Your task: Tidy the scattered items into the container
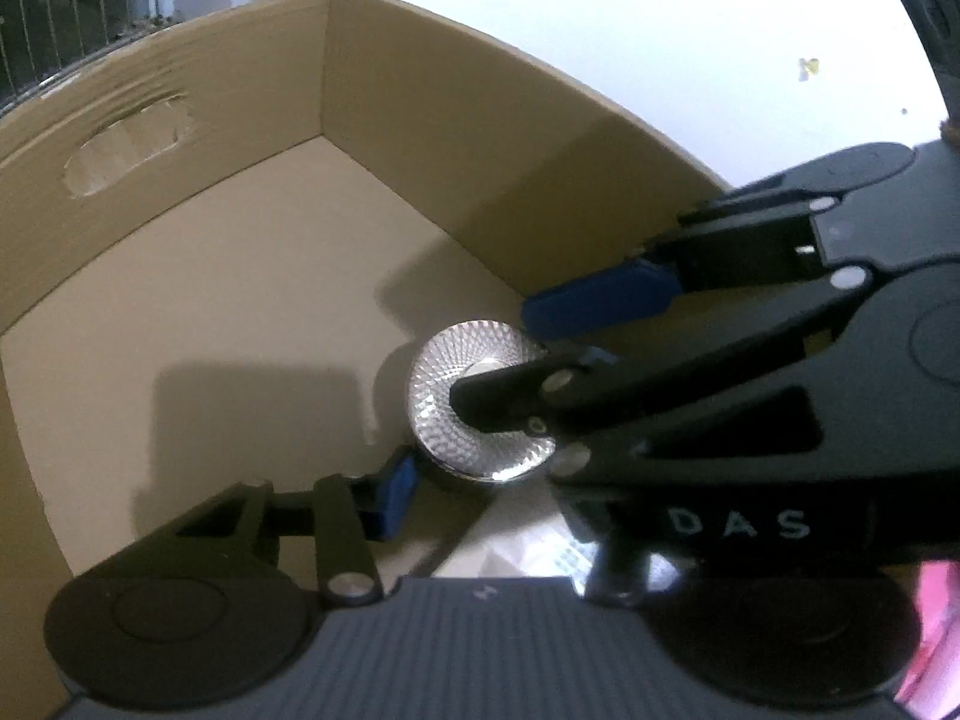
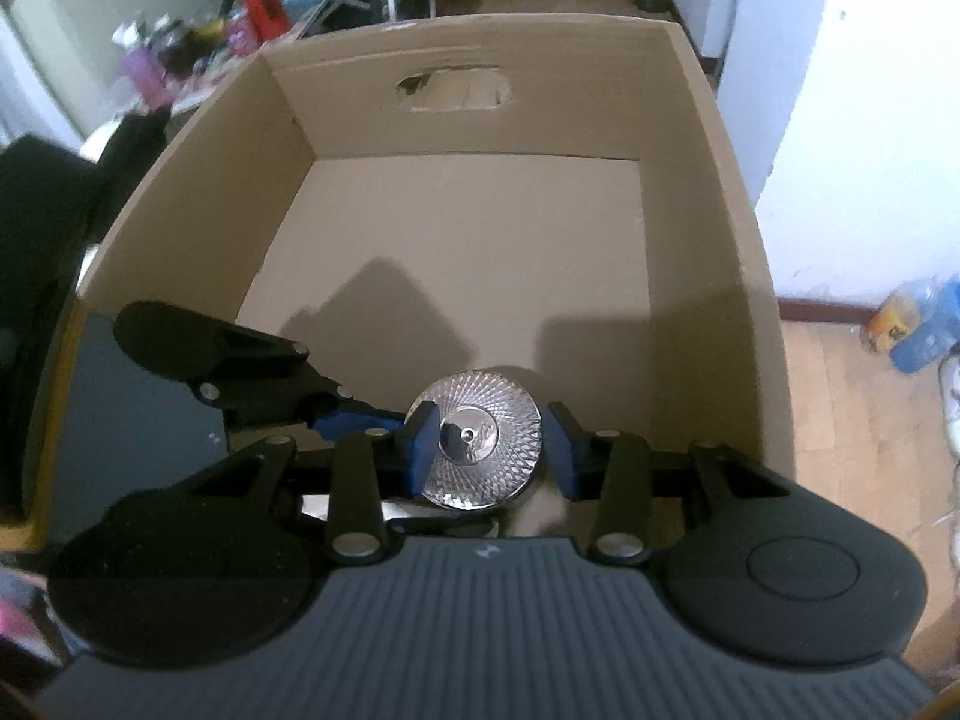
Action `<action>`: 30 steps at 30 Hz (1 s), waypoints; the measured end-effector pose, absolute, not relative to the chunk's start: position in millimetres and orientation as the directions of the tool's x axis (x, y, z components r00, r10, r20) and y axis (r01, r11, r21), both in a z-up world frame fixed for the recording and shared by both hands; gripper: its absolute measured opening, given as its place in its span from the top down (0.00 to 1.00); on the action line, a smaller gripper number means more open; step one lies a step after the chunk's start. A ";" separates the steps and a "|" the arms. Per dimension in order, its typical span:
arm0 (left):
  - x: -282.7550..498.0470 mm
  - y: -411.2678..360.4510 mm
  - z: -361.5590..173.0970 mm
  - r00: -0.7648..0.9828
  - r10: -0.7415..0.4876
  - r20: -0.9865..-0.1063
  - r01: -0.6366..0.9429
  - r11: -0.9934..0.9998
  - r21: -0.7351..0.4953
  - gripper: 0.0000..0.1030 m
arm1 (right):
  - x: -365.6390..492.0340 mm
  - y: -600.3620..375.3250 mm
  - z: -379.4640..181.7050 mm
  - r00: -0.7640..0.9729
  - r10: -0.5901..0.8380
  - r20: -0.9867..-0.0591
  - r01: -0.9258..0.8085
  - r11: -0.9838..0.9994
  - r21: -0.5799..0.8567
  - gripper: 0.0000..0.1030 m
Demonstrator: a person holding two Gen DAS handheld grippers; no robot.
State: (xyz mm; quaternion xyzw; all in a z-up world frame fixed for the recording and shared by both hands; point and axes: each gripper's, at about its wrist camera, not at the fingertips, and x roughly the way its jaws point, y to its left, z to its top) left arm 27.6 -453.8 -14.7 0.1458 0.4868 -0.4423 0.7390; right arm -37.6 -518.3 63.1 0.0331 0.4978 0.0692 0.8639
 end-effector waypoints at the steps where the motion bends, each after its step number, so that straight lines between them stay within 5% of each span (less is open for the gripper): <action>1: 26.3 -453.3 -13.6 0.127 -0.519 -0.845 0.801 0.556 -0.222 0.52 | -38.2 -517.6 65.4 0.491 0.151 -0.858 -0.095 0.988 0.119 0.63; 7: 32.1 -449.5 -11.8 0.025 -0.584 -0.812 0.811 0.487 -0.325 0.51 | -44.7 -513.8 81.4 0.458 0.137 -0.879 -0.158 0.985 0.071 0.66; 11: 29.7 -451.0 -7.5 -0.010 -0.642 -0.767 0.836 0.416 -0.359 0.53 | -47.1 -521.4 84.3 0.406 0.194 -0.893 -0.154 0.978 0.142 0.78; 30: 86.5 -434.5 -33.1 0.058 -0.722 -0.690 0.567 0.592 -0.573 0.49 | -25.6 -532.9 85.4 0.496 0.098 -0.863 -0.057 0.995 0.080 0.81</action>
